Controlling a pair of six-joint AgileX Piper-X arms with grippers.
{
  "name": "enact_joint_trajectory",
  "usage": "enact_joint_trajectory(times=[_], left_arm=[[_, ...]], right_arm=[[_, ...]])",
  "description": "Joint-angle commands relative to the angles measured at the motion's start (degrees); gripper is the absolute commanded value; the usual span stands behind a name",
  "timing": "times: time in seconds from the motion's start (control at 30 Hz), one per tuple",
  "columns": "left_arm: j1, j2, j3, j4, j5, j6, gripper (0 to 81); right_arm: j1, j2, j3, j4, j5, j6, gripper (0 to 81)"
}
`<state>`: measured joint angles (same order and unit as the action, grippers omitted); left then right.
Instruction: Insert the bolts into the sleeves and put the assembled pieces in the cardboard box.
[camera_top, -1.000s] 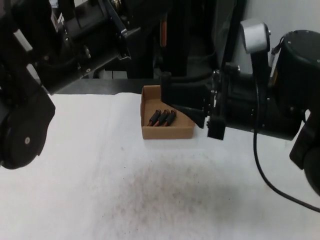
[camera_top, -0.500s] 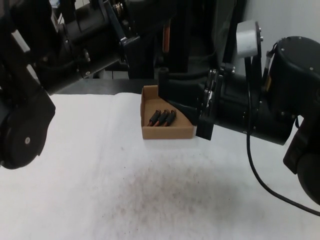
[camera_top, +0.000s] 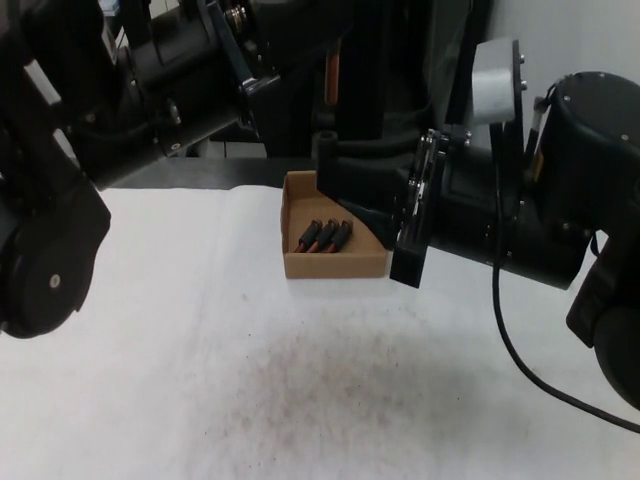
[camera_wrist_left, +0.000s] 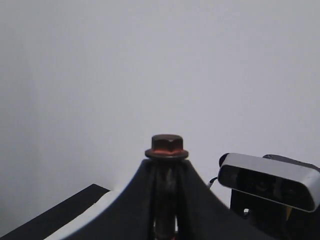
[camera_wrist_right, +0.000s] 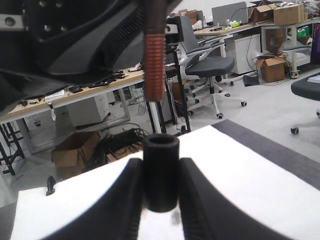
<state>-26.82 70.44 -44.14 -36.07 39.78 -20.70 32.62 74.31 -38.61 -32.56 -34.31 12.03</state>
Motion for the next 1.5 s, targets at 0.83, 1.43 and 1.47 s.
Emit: enact_joint_trajectory(times=[0.83, 1.43, 1.47], left_arm=[[-0.15, -1.77, 0.39, 0.72, 0.96, 3.95, 0.2], [-0.15, -1.77, 0.40, 6.98, 1.08, 6.85, 5.9], [-0.15, -1.77, 0.40, 6.98, 1.22, 6.85, 10.5]], right_arm=[[-0.16, -0.15, -0.17, -7.19, 2.67, -0.02, 0.8], [-0.16, -0.15, -0.17, -7.19, 2.45, -0.04, 0.8], [-0.16, -0.15, -0.17, -7.19, 2.44, -0.04, 0.8]])
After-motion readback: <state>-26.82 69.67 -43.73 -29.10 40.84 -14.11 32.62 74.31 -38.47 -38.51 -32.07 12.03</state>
